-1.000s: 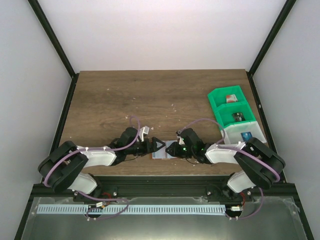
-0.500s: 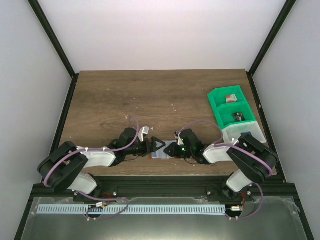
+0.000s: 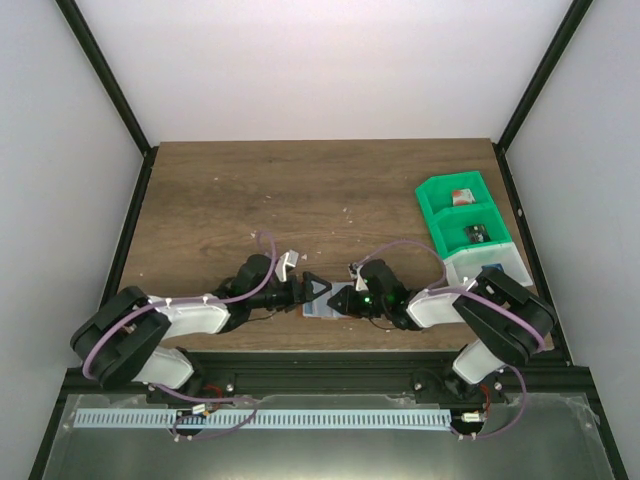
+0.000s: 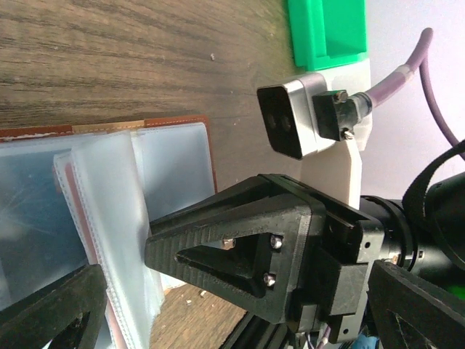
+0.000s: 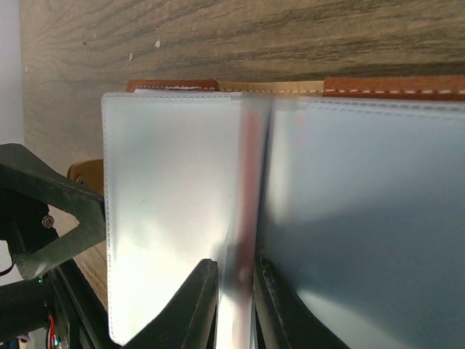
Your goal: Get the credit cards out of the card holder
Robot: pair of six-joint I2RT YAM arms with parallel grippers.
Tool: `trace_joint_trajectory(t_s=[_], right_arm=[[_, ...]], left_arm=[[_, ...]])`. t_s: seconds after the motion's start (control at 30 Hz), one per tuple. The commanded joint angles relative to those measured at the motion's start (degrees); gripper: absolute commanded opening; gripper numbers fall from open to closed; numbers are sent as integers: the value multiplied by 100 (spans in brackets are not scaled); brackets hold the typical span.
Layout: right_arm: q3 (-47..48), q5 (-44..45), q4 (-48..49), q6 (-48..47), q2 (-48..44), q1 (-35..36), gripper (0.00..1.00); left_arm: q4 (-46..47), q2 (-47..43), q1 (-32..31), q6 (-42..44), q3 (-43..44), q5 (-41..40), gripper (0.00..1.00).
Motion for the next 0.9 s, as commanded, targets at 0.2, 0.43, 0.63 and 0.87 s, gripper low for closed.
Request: trace_joint_trajectory(t_s=[0.2, 0.43, 0.63, 0.87], right_arm=[[-70, -92, -18, 27, 68, 57, 16], [-78, -88, -5, 61, 51, 55, 15], [-102, -58, -42, 60, -7, 59, 15], [-86, -66, -41, 57, 6, 58, 15]], left_arm=[[-140, -300, -25, 121, 70, -31, 100], [-153, -124, -26, 96, 50, -29, 100], [-460, -208, -26, 247, 78, -224, 100], [-541, -52, -25, 342, 90, -267, 100]])
